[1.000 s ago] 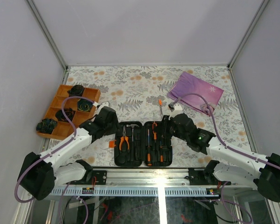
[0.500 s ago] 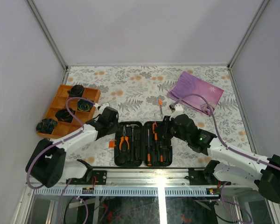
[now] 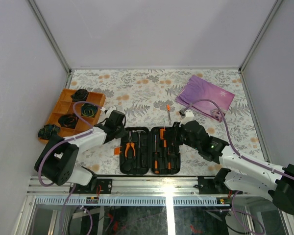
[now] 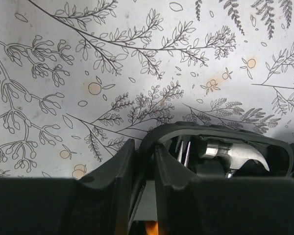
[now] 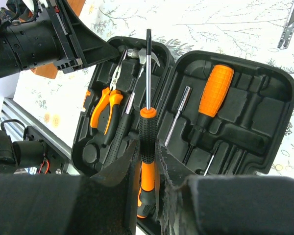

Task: Sort the tools into containers
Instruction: Adjust the storage box at the center of the board.

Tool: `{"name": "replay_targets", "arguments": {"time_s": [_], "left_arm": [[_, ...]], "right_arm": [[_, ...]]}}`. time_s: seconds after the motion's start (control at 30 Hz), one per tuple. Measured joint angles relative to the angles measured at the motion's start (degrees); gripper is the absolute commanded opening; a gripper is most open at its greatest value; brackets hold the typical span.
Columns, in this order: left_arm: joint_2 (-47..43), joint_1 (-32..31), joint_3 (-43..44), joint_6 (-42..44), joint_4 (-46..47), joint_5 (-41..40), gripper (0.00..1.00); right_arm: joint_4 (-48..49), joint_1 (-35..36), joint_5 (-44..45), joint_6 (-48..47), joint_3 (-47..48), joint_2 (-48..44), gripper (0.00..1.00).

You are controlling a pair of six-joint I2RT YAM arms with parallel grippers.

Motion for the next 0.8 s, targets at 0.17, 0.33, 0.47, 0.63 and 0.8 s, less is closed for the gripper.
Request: {"name": "replay_targets", "arguments": {"time_s": [0.17,0.33,0.47,0.63,0.8], "left_arm": [[-0.37,0.61,-0.76,-0.26,1.22,0.24,0.09],[-1.6,1.38,-2.34,-2.1,2.54,-0.04,0.06],[-2.89,1.84,-3.65,-3.23,2.97,-0.07,0.06],[-3.98,2.03,-4.5,-3.34,2.91,0.2,0.09],[-5.86,2.19,-5.66,-3.23,2.08,0.81,0.16]], "right_arm": [[-0.52,0.0,0.22,0.02,-0.22,-0.76,0.0],[-1.14,0.0,0.35,0.02,-0.87,-1.2,0.0],[-1.68,0.0,0.48,0.0,-0.9,-1.25,0.0],[-3.39,0.0,2.01,-0.9,-0.9,-1.31,0.0],[-7.04,0.0,2.8,-2.99,-0.42,-0.68,0.0]]}}
